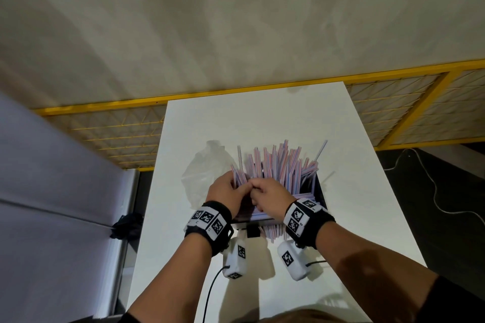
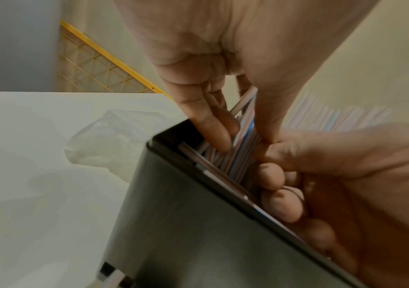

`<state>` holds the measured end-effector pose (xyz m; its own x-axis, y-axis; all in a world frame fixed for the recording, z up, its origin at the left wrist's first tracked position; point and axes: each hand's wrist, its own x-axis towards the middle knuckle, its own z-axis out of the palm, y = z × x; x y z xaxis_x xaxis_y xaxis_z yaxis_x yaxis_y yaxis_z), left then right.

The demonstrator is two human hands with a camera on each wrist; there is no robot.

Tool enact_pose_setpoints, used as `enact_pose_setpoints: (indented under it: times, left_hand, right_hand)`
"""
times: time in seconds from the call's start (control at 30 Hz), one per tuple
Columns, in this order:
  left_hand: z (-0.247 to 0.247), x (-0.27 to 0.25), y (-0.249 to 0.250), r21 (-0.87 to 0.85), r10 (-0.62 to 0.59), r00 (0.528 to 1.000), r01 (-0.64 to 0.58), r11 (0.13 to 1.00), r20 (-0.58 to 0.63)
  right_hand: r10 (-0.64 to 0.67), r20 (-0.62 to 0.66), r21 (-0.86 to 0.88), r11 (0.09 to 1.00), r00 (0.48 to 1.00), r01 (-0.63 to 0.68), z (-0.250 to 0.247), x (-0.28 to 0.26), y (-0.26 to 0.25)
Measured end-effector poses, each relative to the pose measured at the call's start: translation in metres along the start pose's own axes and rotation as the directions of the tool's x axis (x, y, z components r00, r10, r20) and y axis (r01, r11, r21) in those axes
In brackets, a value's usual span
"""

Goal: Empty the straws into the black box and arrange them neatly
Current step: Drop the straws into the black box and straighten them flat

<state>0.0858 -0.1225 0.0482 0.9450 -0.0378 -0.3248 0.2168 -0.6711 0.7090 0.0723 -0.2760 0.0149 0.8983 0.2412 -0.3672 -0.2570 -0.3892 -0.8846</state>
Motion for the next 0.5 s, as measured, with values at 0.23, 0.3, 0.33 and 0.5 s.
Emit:
enact_pose_setpoints:
  times: [0.23, 0.3, 0.33, 0.5]
  left_hand:
    - [-0.003, -0.003, 0.0, 0.002, 0.047, 0.999, -0.047, 0.999, 0.001]
    - [-0.005, -0.004, 0.001, -0.005, 0.045, 0.999, -0.045, 0.999, -0.021]
    - [-0.006, -0.004, 0.001, -0.01, 0.045, 0.998, -0.046, 0.999, -0.04]
    - [-0.025, -0.008, 0.006, -0.077, 0.024, 0.993, -0.033, 0.996, -0.115]
  right_hand:
    - [-0.07, 0.028, -0.181, 0.981, 0.997, 0.074, -0.004, -0.013, -0.005]
    - [-0.129, 0.014, -0.3, 0.946, 0.992, 0.127, -0.004, -0.02, -0.008]
    - [-0.162, 0.008, -0.369, 0.917, 0.987, 0.153, -0.003, -0.024, -0.009]
    - [-0.311, 0.031, -0.718, 0.654, 0.95, 0.238, -0.005, -0.048, 0.002]
